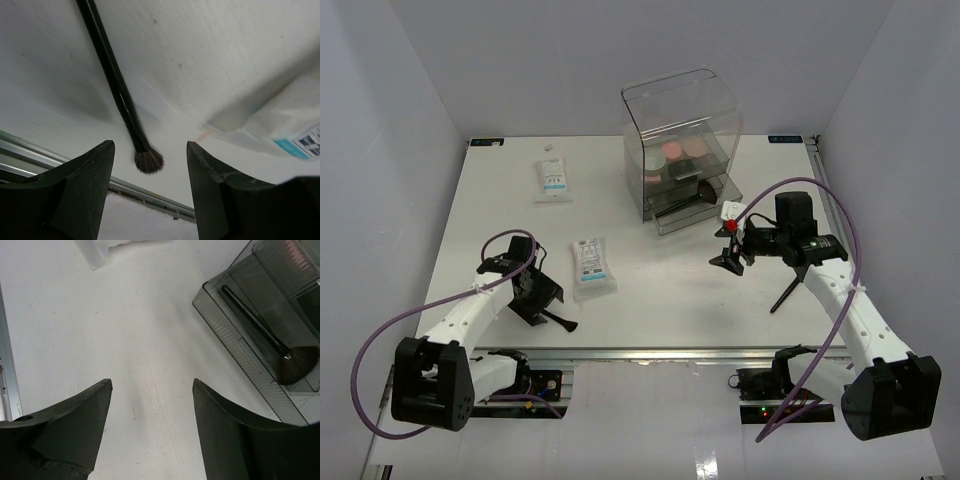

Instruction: Organize the makeup

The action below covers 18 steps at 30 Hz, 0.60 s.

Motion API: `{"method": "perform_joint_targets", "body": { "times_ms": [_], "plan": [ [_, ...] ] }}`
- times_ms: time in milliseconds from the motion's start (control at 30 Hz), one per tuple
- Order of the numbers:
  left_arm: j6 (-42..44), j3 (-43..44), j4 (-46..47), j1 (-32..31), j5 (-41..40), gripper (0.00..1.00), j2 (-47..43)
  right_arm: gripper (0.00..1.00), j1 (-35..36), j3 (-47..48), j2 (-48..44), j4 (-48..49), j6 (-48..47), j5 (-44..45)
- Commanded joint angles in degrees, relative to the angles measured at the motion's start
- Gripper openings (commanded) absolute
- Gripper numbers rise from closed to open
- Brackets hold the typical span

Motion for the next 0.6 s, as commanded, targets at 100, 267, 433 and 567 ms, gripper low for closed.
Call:
{"method": "perform_joint_targets", "body": {
  "times_ms": [100, 267, 433, 567],
  "plan": [
    [1.57, -3.39, 5.05, 4.41, -1.72, 0.69, 3.55, 0.72, -4.97, -0.83, -3.04, 3.75, 1.3, -7.42],
    [2.82, -3.26, 7.42, 6.0, -1.32, 0.52, 7.89, 0.72, -6.26, -1.14, -3.4, 3.75, 1.46, -8.72],
    [3.7, -3.46, 9.78, 6.26, -0.53, 0.3, 10.6, 0.72, -7.29, -1.5, -4.08, 3.84, 1.54, -9.76],
    [5.15, -2.87, 9.72, 6.51, -0.69, 0.15, 9.13, 0.72, -8.54, -1.71, -4.66, 3.71, 1.54, -10.52]
  ]
}}
